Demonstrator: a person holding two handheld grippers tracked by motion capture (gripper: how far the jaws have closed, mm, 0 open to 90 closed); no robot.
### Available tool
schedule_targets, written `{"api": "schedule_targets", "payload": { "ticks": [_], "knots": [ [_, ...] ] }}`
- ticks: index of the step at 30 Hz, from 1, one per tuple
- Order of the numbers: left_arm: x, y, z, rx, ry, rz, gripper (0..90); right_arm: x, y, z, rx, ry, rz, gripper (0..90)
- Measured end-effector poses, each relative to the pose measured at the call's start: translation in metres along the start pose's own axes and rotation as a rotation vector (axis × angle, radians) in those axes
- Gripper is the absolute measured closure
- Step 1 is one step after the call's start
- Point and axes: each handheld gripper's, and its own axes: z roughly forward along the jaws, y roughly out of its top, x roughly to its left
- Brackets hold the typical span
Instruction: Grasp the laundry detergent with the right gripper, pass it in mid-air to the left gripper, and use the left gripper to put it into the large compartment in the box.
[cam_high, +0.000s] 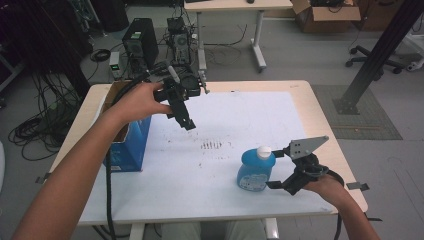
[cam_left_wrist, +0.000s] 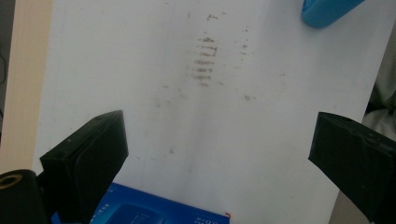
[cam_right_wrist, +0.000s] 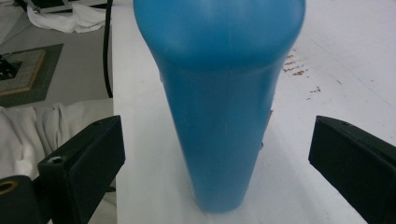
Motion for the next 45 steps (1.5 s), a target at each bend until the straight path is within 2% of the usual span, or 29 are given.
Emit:
{"api": "schedule_targets", "payload": {
  "ticks": [25, 45],
  "knots": [
    [-0.001, 0.001, 0.001, -0.003, 0.000, -0.003, 4.8, 0.001, -0.001, 0.020, -0.047, 0.011, -0.009, 5.2],
    [-0.001, 0.001, 0.001, 0.003, 0.002, -0.001, 4.9, 0.000, -0.001, 0.025, -0.087, 0.016, -0.015, 17.3]
  ]
}}
